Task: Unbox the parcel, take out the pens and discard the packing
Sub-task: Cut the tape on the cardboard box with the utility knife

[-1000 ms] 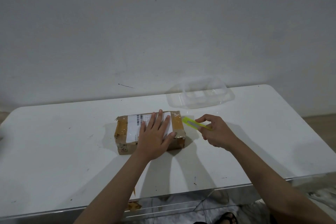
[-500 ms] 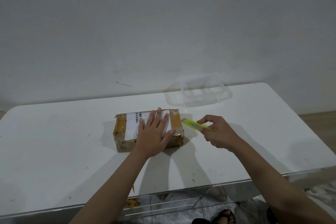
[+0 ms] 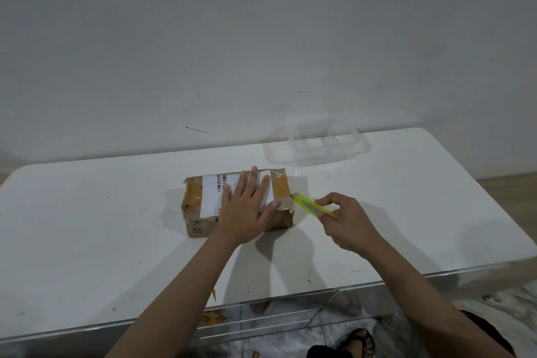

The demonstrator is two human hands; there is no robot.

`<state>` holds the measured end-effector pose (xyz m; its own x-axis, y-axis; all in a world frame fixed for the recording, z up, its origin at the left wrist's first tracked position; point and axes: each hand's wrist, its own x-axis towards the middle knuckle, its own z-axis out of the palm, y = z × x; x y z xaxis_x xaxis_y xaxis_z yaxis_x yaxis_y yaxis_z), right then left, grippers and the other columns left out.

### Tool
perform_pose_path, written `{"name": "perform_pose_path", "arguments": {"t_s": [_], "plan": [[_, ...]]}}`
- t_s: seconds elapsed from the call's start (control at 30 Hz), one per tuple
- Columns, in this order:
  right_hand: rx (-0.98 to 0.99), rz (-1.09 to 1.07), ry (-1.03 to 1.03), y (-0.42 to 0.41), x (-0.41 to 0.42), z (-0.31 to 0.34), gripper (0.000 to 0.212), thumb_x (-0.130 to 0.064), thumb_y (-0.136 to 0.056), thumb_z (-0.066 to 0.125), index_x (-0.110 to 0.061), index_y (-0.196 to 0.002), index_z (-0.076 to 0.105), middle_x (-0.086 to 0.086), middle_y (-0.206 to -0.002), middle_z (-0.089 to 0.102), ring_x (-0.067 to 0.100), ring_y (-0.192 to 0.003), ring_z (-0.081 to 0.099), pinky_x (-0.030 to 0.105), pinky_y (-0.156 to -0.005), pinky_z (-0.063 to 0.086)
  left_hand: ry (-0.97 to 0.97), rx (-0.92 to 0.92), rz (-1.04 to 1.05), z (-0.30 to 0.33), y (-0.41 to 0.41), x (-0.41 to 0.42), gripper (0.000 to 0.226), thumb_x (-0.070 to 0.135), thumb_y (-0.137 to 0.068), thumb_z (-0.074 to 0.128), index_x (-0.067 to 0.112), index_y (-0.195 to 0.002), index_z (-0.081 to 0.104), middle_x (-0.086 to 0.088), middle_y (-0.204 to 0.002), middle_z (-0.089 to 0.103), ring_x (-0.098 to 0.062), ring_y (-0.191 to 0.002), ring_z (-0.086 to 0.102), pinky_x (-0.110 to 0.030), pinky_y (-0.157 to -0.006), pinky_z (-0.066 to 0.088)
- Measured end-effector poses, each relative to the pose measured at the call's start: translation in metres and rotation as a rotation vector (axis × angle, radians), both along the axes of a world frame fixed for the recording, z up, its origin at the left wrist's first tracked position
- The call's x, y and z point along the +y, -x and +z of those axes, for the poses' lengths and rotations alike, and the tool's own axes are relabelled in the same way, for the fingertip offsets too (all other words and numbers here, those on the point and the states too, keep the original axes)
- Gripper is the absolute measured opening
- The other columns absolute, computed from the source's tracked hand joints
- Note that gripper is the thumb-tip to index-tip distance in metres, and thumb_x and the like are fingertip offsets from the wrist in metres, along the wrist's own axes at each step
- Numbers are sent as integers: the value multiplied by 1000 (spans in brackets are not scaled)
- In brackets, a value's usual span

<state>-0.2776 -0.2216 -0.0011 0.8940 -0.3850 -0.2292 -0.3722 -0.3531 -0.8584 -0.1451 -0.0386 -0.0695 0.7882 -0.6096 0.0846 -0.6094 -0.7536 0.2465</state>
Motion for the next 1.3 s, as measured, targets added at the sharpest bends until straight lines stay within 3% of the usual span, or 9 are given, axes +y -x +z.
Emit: {"name": "perform_pose_path", "arguments": {"t_s": [0.43, 0.57, 0.63, 0.73, 0.8, 0.87, 0.97, 1.1, 1.3], "plan": [[-3, -88, -187, 5, -17, 12, 14, -8, -89, 55, -15, -99, 62, 12, -58, 52, 13, -33, 30, 18, -38, 24, -45, 86, -54, 11, -4, 3, 95, 82, -69, -11, 33, -150, -3, 5, -157, -17, -18, -145, -15, -54, -114, -1], [-91, -151, -200, 5, -11, 8, 13, -10, -91, 56, -19, -99, 63, 11, -57, 53, 14, -33, 31, 19, -37, 26, -29, 279, -212, 32, -22, 21, 98, 83, -72, 26, 30, -150, 1, 9, -156, -16, -11, -144, -15, -54, -116, 1], [-119, -151, -220, 5, -7, 6, 13, -11, -91, 56, -21, -98, 63, 10, -56, 53, 15, -34, 30, 19, -37, 26, -119, 243, -255, 42, -33, 35, 85, 65, -81, 47, 34, -149, 6, 9, -156, -13, -11, -143, -14, -57, -116, 0], [-152, -147, -229, 4, -6, 6, 16, -10, -92, 55, -23, -98, 62, 8, -55, 53, 15, -35, 30, 21, -37, 27, -295, 143, -257, 50, -46, 51, 80, 58, -80, 52, 44, -146, 9, 2, -158, -14, -22, -145, -15, -59, -112, -6], [-170, -135, -231, 3, -5, 6, 17, -10, -93, 54, -23, -99, 62, 8, -55, 53, 15, -35, 30, 21, -37, 28, -328, 131, -247, 53, -51, 55, 80, 60, -78, 55, 48, -145, 12, 2, -160, -6, -25, -146, -5, -59, -112, -1], [-182, -125, -231, 2, -4, 5, 17, -9, -93, 54, -22, -100, 62, 8, -54, 54, 15, -34, 31, 21, -36, 28, -334, 84, -242, 56, -54, 55, 82, 66, -73, 56, 49, -144, 19, 1, -158, 10, -27, -143, 15, -54, -113, 16], [-185, -113, -231, 0, -1, 2, 17, -9, -93, 54, -22, -101, 62, 8, -54, 54, 14, -33, 31, 20, -37, 28, -318, 13, -138, 57, -50, 55, 94, 88, -56, 37, 48, -141, 28, -1, -144, 34, -26, -123, 40, -42, -94, 43], [-178, -88, -240, 0, 6, -3, 17, -10, -93, 54, -24, -99, 62, 7, -54, 54, 15, -34, 31, 20, -37, 28, -248, -33, 96, 50, -31, 48, 90, 88, -64, 38, 40, -140, 32, -6, -123, 43, -23, -107, 45, -34, -78, 49], [-166, -81, -227, 0, 10, -7, 17, -11, -93, 55, -26, -99, 61, 9, -56, 55, 15, -34, 33, 21, -37, 29, -123, 196, 174, 49, -12, 48, 98, 83, -64, 51, 34, -145, 25, -7, -126, 34, -22, -115, 43, -34, -91, 48]]}}
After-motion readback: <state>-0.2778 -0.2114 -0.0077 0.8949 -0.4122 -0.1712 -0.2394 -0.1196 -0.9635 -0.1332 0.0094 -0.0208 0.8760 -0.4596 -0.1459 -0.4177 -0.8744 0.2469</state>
